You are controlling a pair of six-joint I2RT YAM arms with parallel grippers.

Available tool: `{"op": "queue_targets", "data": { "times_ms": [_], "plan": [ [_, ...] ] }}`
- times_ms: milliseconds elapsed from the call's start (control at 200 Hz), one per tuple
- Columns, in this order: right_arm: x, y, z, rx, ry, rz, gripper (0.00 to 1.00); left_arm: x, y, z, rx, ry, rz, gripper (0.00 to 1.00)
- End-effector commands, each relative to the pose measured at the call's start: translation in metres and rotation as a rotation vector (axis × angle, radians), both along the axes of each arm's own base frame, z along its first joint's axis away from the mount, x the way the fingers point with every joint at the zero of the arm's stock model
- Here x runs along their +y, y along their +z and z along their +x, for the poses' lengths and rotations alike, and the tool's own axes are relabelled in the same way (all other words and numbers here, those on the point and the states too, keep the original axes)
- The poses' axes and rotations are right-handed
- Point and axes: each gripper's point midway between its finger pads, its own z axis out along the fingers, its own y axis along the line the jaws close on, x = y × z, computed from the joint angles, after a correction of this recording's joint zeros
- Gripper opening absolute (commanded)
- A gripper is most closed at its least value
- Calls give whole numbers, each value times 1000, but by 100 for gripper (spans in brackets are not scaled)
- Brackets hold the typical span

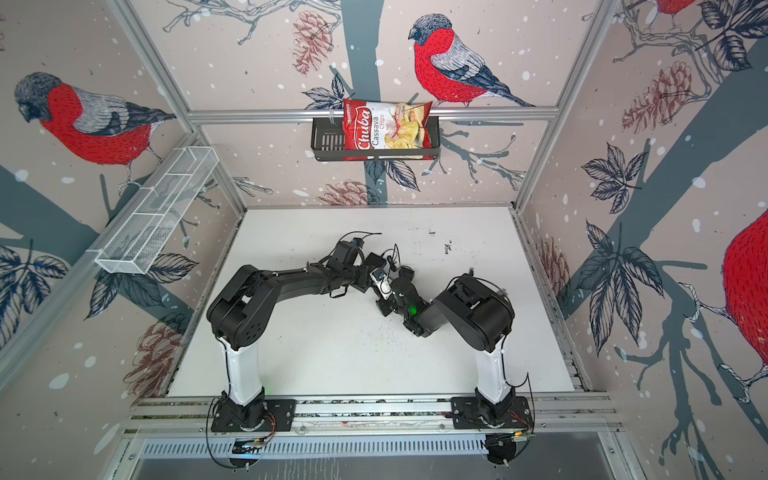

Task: Insert the plug into the switch port

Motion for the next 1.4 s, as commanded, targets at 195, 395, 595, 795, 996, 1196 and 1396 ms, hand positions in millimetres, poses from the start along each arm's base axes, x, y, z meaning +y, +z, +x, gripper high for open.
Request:
{"op": "queue_targets", "data": {
  "times_ms": [195, 395, 595, 795, 996, 1196, 1396],
  "plan": [
    [13, 31, 4, -77, 70, 72, 2, -26, -9, -28, 94, -137, -63, 81],
    [20, 31, -1, -66, 117, 87, 2, -29, -6, -26, 89, -149, -76, 82],
    [16, 25, 4, -59, 89, 62, 2, -36, 16, -16, 45, -142, -115, 93],
    [10, 21, 6, -56, 72, 65, 2, -39, 48, 5, -2, -124, -152, 96],
    [10, 17, 9, -50, 70, 64, 2, -27, 60, 19, -9, -68, -186, 96],
    [8, 14, 11, -44, 60, 60, 2, -18, 56, 26, -4, -43, -166, 96],
    [6, 11, 11, -40, 54, 56, 2, -2, 55, 41, -21, 9, -140, 96]
  ]
}}
